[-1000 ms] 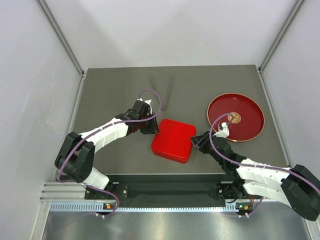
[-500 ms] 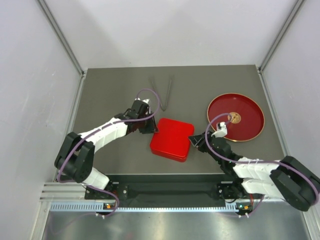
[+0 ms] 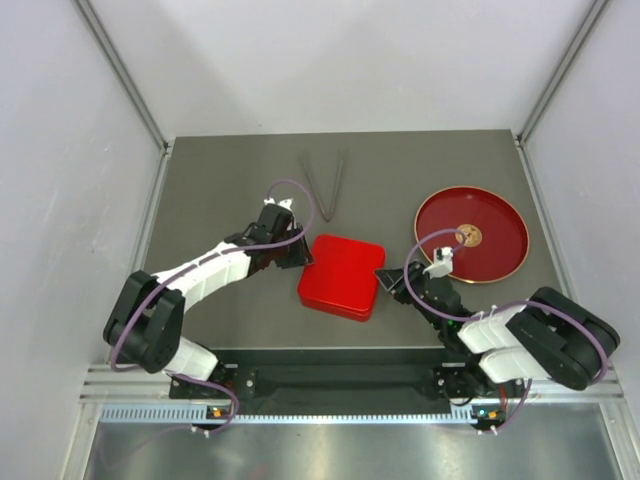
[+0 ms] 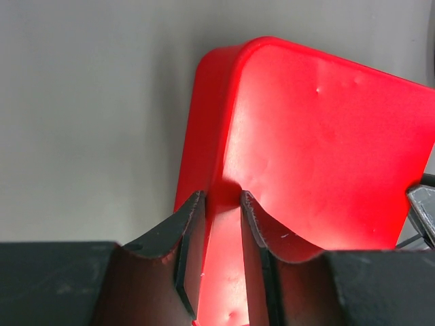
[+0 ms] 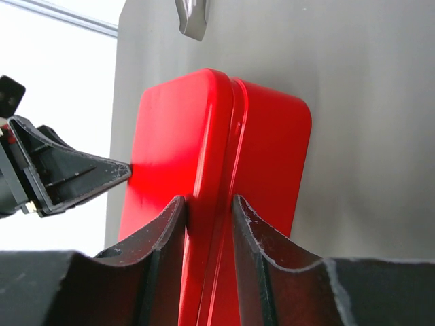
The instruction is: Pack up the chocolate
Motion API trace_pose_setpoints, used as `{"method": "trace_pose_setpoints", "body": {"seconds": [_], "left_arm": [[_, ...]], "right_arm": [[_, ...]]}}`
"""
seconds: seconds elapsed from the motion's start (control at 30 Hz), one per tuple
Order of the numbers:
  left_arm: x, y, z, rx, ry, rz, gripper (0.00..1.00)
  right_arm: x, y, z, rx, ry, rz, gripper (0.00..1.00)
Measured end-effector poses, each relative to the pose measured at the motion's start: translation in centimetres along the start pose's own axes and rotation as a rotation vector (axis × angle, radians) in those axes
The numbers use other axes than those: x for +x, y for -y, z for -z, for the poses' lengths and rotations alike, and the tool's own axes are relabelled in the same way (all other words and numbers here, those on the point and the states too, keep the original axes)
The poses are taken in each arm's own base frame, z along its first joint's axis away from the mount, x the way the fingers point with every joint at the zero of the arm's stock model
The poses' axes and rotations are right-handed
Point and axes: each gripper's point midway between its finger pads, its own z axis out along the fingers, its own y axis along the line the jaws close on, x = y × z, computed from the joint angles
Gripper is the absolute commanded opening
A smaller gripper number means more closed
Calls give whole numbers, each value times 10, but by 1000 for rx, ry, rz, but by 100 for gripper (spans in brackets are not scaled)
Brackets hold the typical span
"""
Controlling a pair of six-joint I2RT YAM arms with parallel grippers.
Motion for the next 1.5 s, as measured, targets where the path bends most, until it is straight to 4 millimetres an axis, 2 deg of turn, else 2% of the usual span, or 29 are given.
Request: {"method": "trace_pose_setpoints", "body": {"seconds": [0.17,0.3,0.6,0.7,0.83,1.03,1.13,1.3,1.4,1.5], "left_arm": [[0,0,0,1,8,4,36],[0,1,2,4,3,0,45],[16,-2,18,-67,-87,-43,49],[21,-5,20,-79,-110,-39,48],[22,-6,20,-86,-113,-40,49],[24,-8,25,-93,-119,-51,57],[17,-6,33,-104,-105,-64,62],[-8,14,51,-49,-28,-87,63],[-13,21,60,-14,-10,-83,58],[-11,16,62,-34,-15,-74,55]], "right_arm": [[0,1,-1,-2,7,-35,4],[1,1,-1,2,4,-46,3],[11,-4,7,-8,-57,-35,17],[14,-5,10,-11,-77,-25,20],[15,-7,10,-8,-91,-9,30],[18,-10,9,7,-125,27,32],[21,-11,10,11,-148,42,31],[22,-12,11,21,-158,55,31],[23,-11,11,24,-160,56,32],[23,-11,11,26,-162,57,33]]}}
